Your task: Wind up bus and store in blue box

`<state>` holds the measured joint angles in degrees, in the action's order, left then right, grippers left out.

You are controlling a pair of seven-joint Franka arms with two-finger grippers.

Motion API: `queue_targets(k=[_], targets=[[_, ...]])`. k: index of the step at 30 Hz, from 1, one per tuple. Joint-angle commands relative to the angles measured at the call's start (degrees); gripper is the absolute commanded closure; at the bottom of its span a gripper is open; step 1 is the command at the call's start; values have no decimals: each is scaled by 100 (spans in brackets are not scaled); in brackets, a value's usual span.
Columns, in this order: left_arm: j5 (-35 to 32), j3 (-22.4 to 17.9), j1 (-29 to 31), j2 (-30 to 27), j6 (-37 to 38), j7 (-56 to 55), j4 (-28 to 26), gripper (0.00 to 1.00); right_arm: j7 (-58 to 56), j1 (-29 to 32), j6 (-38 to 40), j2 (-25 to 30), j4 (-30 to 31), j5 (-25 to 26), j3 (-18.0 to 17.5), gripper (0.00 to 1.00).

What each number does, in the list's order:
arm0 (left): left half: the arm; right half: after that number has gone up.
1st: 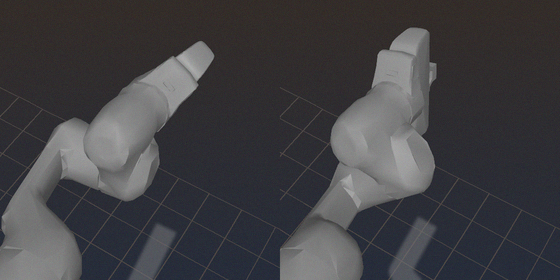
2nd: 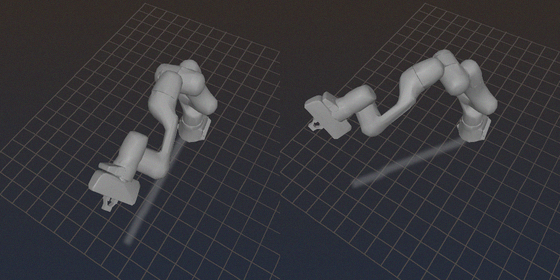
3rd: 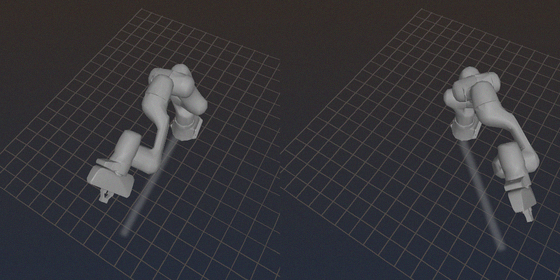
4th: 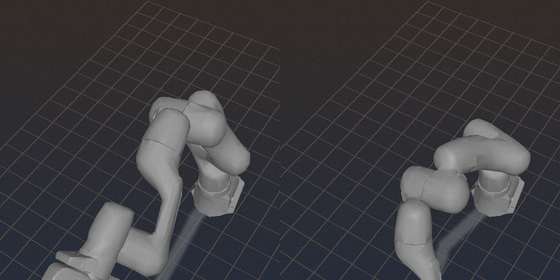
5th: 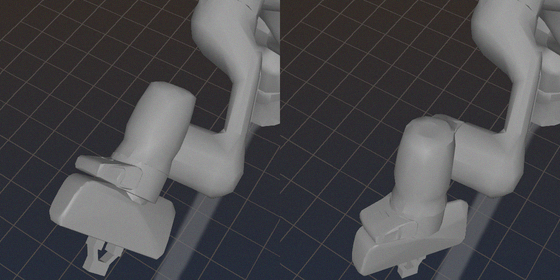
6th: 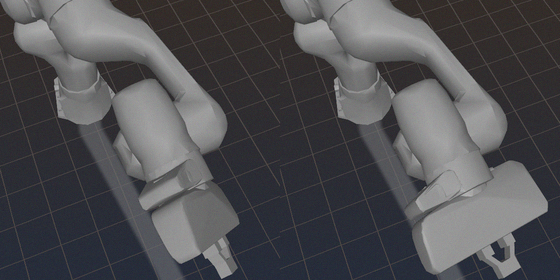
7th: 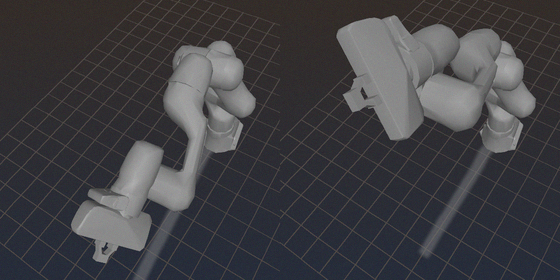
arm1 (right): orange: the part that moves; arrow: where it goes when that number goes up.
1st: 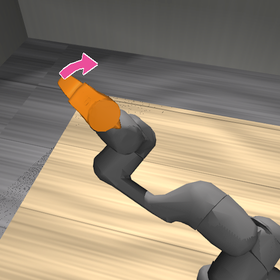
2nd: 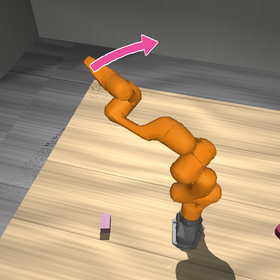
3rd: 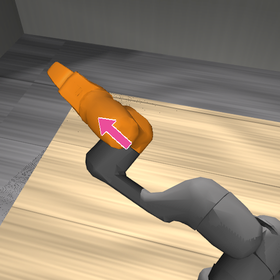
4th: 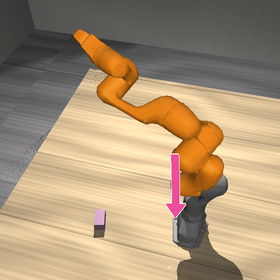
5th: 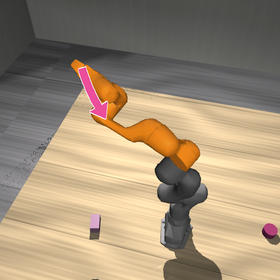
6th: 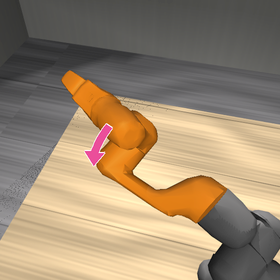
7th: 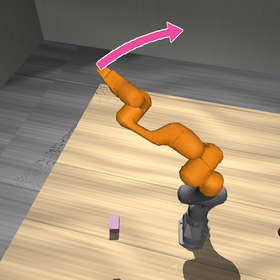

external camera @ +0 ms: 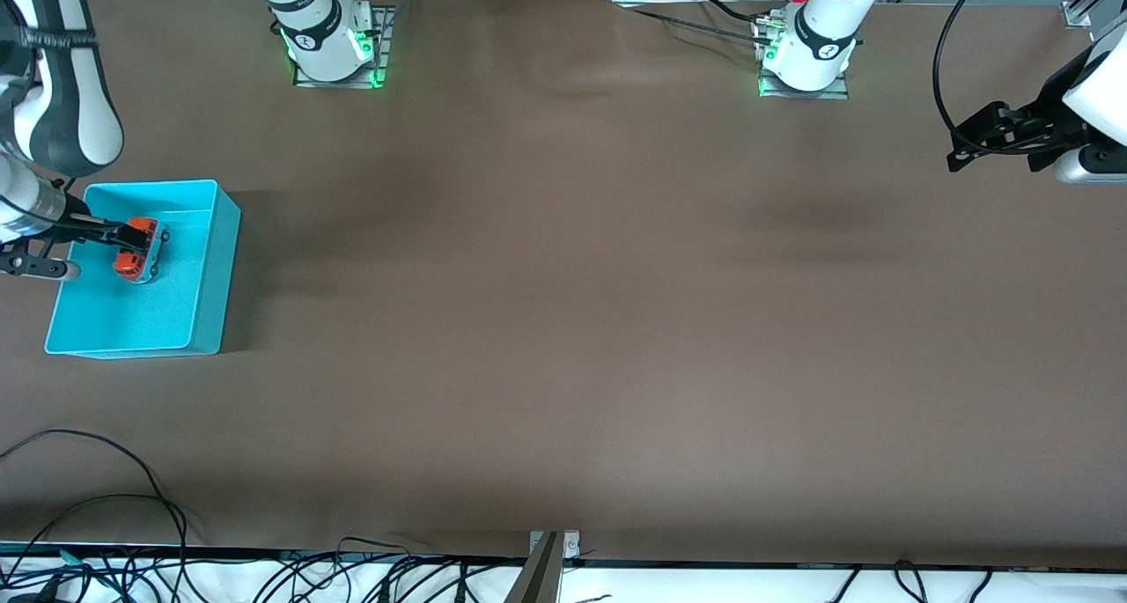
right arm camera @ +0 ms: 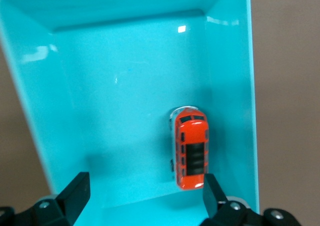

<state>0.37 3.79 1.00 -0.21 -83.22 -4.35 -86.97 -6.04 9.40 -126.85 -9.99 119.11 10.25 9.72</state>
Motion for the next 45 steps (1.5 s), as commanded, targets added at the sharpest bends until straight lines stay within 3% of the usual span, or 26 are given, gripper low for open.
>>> queue_targets(k=[1,5,11,16,22,36,45], targets=[[112,-1,41,-119,-45,-22,-127,0,287,1,705,760,86,39,-251,0],[121,-1,41,-119,-45,-22,-127,0,288,1,1215,1165,42,-31,-375,0],[121,8,41,-119,-45,-31,-127,0,279,-78,2014,1552,-344,-699,-392,0],[121,-1,41,-119,-45,-31,-127,0,287,-359,2928,1500,-1073,-761,-427,0],[121,8,32,-119,-45,-66,-118,0,305,-412,3825,1061,-2189,-1016,-735,0],[121,17,32,-119,-45,-66,-110,0,771,-492,3967,840,-2533,-1078,-1332,0],[121,17,32,-119,-45,-66,-110,0,683,-465,3958,832,-2533,-1078,-1315,0]])
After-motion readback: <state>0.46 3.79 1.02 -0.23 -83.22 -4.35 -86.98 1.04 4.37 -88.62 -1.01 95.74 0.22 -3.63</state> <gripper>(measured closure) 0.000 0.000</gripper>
